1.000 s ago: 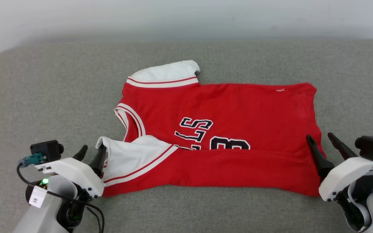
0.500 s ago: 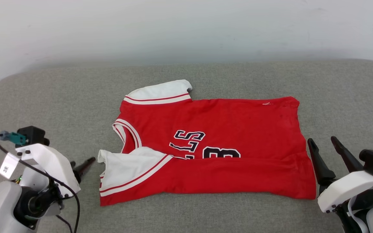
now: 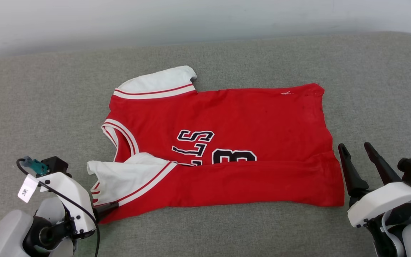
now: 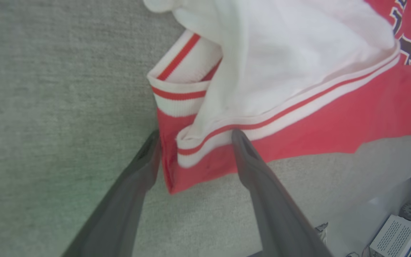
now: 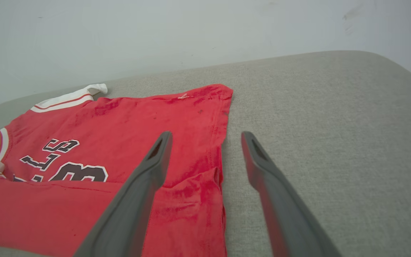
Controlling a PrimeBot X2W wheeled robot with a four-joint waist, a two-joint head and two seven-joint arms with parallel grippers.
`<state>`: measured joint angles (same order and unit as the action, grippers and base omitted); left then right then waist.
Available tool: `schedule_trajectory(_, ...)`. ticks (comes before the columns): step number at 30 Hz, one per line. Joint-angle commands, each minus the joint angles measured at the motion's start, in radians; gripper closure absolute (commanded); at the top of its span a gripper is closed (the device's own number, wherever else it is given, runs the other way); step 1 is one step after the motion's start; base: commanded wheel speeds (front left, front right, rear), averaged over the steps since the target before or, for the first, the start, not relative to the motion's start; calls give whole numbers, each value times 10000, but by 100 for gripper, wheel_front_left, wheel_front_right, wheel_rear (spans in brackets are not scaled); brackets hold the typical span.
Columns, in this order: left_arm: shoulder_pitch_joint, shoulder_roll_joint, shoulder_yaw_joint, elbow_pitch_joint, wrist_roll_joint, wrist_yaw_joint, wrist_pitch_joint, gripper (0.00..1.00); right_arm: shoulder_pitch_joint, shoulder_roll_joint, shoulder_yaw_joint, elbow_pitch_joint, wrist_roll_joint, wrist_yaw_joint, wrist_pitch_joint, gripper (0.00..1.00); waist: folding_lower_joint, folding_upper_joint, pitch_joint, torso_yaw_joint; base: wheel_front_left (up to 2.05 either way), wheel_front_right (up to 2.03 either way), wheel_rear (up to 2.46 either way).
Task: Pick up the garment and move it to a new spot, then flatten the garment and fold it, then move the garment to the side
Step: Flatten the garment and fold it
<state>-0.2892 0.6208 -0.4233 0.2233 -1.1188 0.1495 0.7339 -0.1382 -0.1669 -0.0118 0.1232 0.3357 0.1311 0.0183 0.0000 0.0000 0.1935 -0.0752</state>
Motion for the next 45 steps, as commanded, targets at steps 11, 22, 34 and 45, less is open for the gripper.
schedule_trajectory(11,-236,-924,-368,1075,-74,-703,-399,100,-89,-354,-475,34,657,-8,1084,0,0,0,193,106,0,0,0)
schedule_trajectory(22,-542,-357,-300,-1175,1070,-461,-1479,100,-447,-1109,-118,33,1140,-8,6704,0,0,0,326,655,0,0,0)
schedule_trajectory(34,-478,-404,-314,-1706,1200,-293,-1670,100,-1019,-912,1009,1733,1712,0,7610,100,0,0,733,860,0,0,0)
schedule_trajectory(45,-67,-335,-208,-1827,1414,-433,-2375,100,-1350,-1524,1019,864,2020,-6,7056,100,0,0,-42,802,0,0,0)
